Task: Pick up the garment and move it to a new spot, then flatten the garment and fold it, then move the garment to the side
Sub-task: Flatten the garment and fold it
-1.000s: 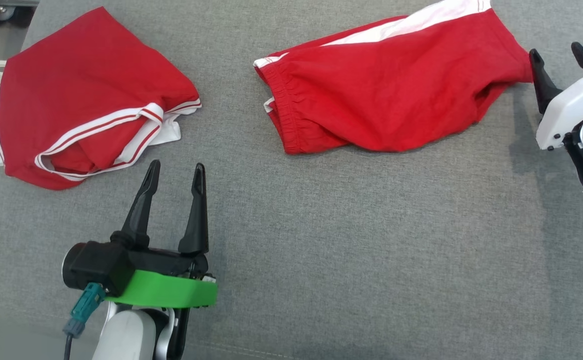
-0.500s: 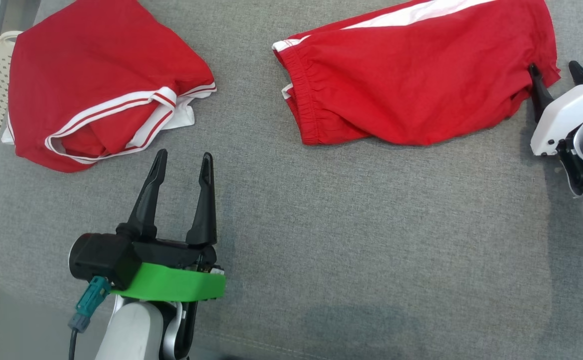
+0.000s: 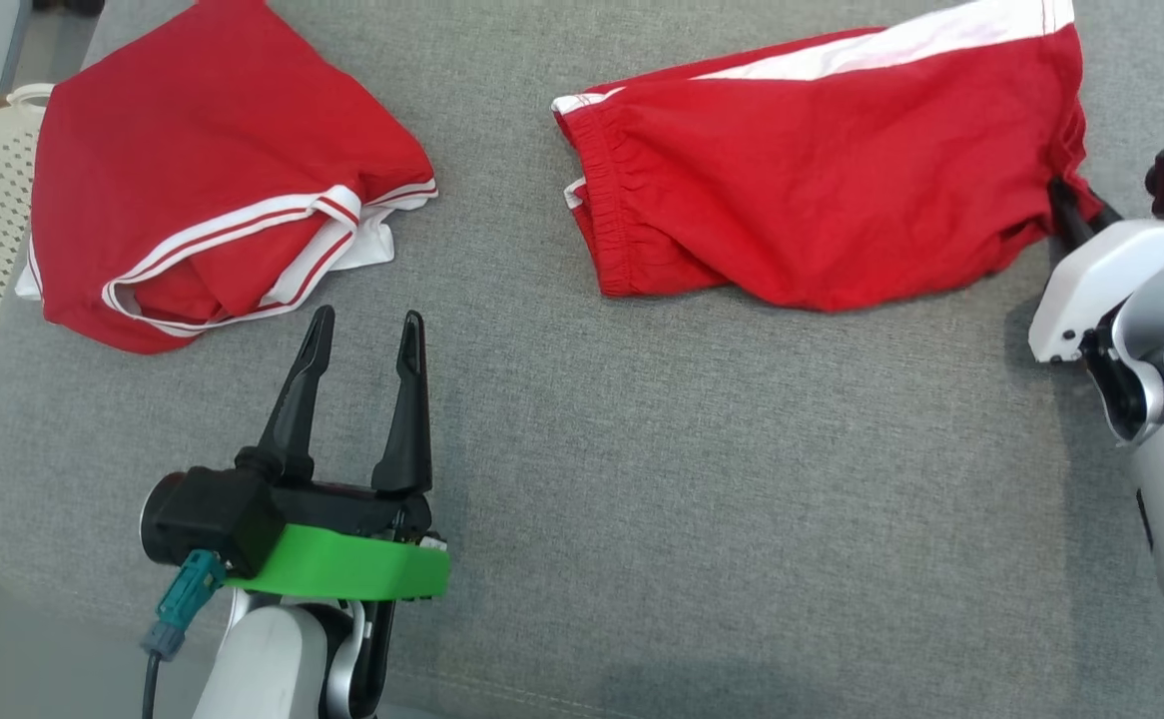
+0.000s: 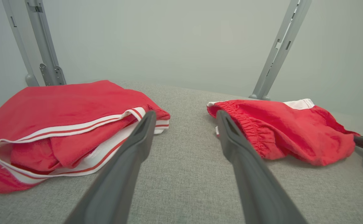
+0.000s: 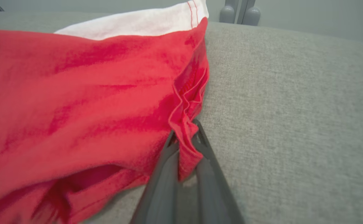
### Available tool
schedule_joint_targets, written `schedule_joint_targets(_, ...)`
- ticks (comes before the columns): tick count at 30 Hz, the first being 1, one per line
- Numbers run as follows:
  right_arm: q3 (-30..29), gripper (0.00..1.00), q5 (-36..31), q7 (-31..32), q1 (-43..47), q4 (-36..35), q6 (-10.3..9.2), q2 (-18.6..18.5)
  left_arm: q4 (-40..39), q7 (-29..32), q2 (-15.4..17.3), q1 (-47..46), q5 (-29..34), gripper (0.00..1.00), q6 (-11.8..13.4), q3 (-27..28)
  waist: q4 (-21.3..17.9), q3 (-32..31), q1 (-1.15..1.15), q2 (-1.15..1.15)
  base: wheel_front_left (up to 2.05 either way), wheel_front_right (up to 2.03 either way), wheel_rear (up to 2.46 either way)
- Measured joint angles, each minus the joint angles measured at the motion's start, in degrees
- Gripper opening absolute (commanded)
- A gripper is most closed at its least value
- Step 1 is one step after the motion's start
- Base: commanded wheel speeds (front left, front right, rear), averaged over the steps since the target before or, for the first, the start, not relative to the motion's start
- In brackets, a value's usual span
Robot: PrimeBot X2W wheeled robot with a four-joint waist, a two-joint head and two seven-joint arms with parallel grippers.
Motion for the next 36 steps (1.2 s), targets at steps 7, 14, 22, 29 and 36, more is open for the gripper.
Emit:
schedule_joint_targets(7, -4.66, 0.0, -1.26, 0.64, 8.36, -6.93, 0.0, 3.03, 1.31, 0.01, -0.01, 1.25, 0.83, 1.0, -0.03, 0.46, -1.31, -3.08, 0.0, 0.0, 0.0, 0.0, 0.0)
schedule_joint_targets(14, -8.68, 0.0, -3.48, 1.9, 15.46, -13.23, 0.0, 6.8, 3.15, 0.0, -0.02, 2.41, 1.76, 1.0, -0.44, 0.82, -2.8, -5.75, 0.0, 0.0, 0.0, 0.0, 0.0)
schedule_joint_targets(22, -10.14, 1.0, -5.92, 0.43, 18.25, -16.14, 0.0, 8.31, 5.55, 0.01, -0.02, 2.89, 3.09, 1.0, -0.44, 1.82, -4.02, -7.7, 0.0, 0.0, 0.0, 0.0, 0.0)
schedule_joint_targets(29, -11.54, 1.0, -5.02, -5.68, 22.73, -18.56, 0.0, 11.26, 7.65, 0.0, 0.4, 3.73, 5.02, 1.0, 0.41, 3.15, -4.62, -10.62, 0.0, 0.0, 0.0, 0.0, 0.0)
schedule_joint_targets(36, -8.91, 1.0, -1.88, -13.66, 29.28, -23.09, -0.01, 13.9, 7.68, 0.01, 0.8, 6.73, 3.58, 1.0, 0.63, 8.25, -6.51, -14.94, 0.0, 0.0, 0.0, 0.0, 0.0)
